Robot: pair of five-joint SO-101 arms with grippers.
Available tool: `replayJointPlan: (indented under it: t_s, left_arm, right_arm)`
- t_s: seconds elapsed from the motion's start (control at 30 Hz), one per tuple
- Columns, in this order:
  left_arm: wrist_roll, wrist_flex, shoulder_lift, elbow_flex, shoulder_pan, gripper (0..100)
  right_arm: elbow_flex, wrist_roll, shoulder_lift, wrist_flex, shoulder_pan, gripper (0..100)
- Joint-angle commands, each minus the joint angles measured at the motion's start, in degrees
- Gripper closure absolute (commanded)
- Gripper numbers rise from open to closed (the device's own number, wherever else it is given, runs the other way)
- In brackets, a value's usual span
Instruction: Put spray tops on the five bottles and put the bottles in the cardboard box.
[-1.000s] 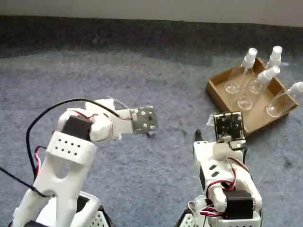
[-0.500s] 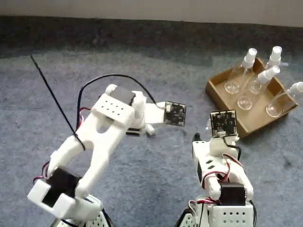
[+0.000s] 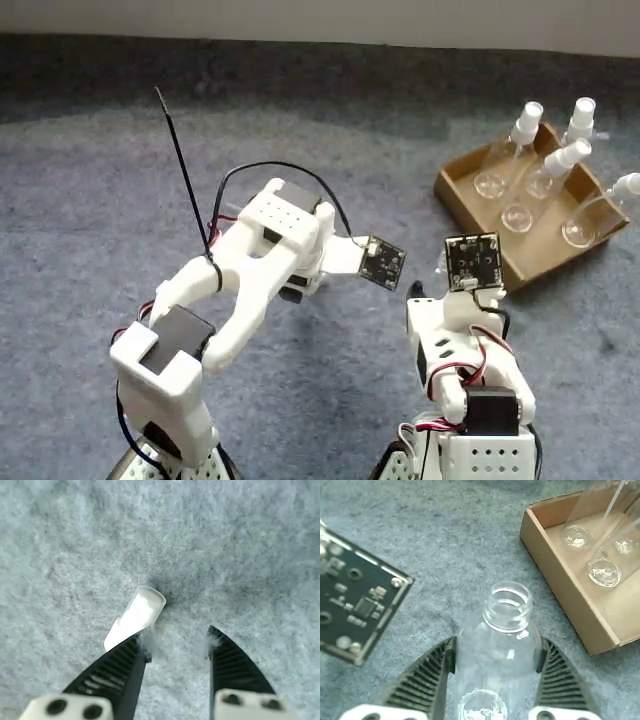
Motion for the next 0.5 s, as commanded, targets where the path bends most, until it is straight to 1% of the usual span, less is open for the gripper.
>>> replayJointPlan:
  t_s: [0.0,0.27,0.47]
  left_arm:
    - [-0.70,-1.67,-0.40,-3.30,0.84,85]
    - [-0.44,-2.81,-0.22,-7.96,0.66,85]
    - [-0.53,-6.42,0.75,-8.13,0.48,85]
  right_arm:
    - [-0.40,-0.70,-0.57,-1.63,0.40,85.0]
    - [-0.40,-0.70,-0.57,-1.63,0.40,85.0]
    - [-0.40,-0.70,-0.57,-1.63,0.31,85.0]
